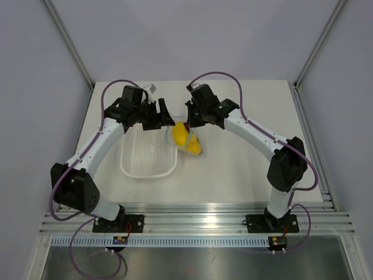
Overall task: Place the food in the zip-top bag and seal the zipper
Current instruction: Place the fake fruit in the zipper food storage bag, then zip the zipper food storage bag at the center of the board.
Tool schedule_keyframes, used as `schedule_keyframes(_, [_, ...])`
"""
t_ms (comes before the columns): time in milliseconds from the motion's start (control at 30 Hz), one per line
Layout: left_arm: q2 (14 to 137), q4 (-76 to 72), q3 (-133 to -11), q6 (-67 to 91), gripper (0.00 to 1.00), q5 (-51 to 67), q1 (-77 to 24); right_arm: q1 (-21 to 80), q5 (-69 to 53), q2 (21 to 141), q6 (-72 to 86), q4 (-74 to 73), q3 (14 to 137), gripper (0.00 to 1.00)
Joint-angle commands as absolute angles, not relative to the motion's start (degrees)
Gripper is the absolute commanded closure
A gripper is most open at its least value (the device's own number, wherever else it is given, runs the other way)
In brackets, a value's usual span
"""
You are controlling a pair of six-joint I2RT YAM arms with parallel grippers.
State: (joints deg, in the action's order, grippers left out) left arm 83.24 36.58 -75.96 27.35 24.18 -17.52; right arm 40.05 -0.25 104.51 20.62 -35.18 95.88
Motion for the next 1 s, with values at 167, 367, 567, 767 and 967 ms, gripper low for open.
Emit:
schedule_keyframes(167, [90.61, 33.75, -76.2, 25.84, 0.37, 18.02, -19.07, 39.64, -5.01, 100.72, 16.26, -32.96, 96.42, 1.0])
schedule_keyframes(367, [93.51, 33.22, -78.48, 27.86, 0.72, 20.74, -20.13, 38.68, -6.24, 100.2, 14.95, -33.05, 95.54, 0.95])
schedule_keyframes(567, [93.16, 30.24, -79.19, 35.94, 1.0, 25.22, -20.21, 38.23, -4.67, 94.06, 12.4, -29.89, 91.24, 0.13])
schedule_keyframes(767, [93.25, 29.36, -79.37, 43.85, 1.0, 26.28, -20.21, 38.49, -3.25, 79.33, 10.82, -20.68, 74.57, 0.1])
schedule_keyframes(967, [94.48, 29.09, -80.77, 51.59, 1.0, 27.16, -20.21, 40.43, -2.45, 62.86, 5.03, -8.26, 54.33, 0.12])
